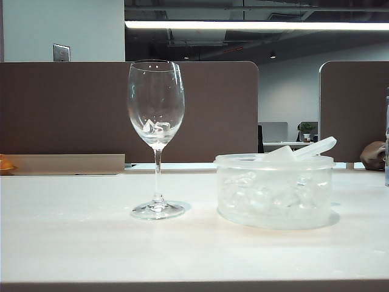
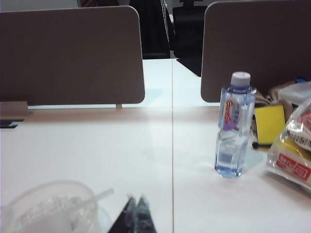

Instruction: Pick up an ice shovel filled with ice cubes and pour the ice from the shovel into the glass.

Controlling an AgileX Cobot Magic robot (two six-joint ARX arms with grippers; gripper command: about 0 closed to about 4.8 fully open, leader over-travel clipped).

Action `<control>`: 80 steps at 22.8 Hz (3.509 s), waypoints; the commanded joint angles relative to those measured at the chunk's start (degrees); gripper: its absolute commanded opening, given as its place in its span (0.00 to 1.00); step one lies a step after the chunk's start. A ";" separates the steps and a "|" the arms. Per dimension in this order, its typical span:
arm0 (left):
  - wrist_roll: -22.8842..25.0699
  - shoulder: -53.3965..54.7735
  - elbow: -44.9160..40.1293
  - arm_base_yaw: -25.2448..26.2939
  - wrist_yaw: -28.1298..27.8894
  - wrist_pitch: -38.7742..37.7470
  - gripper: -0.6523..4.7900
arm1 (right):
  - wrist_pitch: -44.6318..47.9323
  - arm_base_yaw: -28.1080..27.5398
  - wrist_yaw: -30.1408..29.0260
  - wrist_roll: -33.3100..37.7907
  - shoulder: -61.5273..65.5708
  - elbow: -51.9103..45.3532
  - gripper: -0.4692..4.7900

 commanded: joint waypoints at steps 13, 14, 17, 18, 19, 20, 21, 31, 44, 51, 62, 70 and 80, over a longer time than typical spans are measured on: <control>-0.15 0.04 0.07 0.07 0.33 -0.07 0.17 | 4.37 0.26 -2.25 9.35 -2.62 -10.01 0.09; -0.15 0.04 0.07 0.04 0.33 -0.07 0.17 | 5.31 0.26 -1.33 9.90 -2.62 -11.58 0.09; -0.15 0.04 0.07 0.04 0.33 -0.07 0.17 | 7.54 0.24 -0.72 11.04 -2.62 -14.14 0.09; -0.15 0.04 0.07 0.04 0.33 -0.07 0.17 | 8.24 0.22 -0.70 11.19 -2.62 -14.95 0.09; -0.15 0.02 0.07 0.04 0.33 -0.07 0.17 | 9.27 0.22 -0.68 11.34 -2.62 -16.55 0.09; -0.15 0.04 0.07 0.04 0.33 -0.07 0.17 | 9.77 0.22 -0.68 11.58 -2.62 -17.27 0.09; -0.15 0.02 0.07 0.07 0.33 -0.07 0.17 | 10.73 0.22 0.50 12.90 -2.62 -18.91 0.09; -0.15 0.04 0.07 0.04 0.33 -0.09 0.17 | 9.68 0.24 1.44 17.25 -2.64 -24.90 0.09; -0.15 0.02 0.07 0.07 0.33 -0.09 0.17 | 9.66 0.22 1.46 16.96 -2.64 -24.90 0.09; -0.15 0.02 0.07 0.07 0.33 -0.09 0.17 | 11.32 -0.20 1.55 5.66 -2.67 -24.90 0.09; -0.15 0.02 0.07 0.07 0.31 -0.09 0.17 | 16.17 -7.39 1.33 -1.29 -2.67 -28.04 0.09; -0.15 0.02 0.07 0.07 0.33 -0.11 0.17 | 17.84 -7.21 0.85 -3.52 -2.67 -31.67 0.09; -0.15 0.04 0.07 0.07 0.33 -0.11 0.17 | 18.27 -7.21 -4.68 -9.42 -2.69 -32.22 0.09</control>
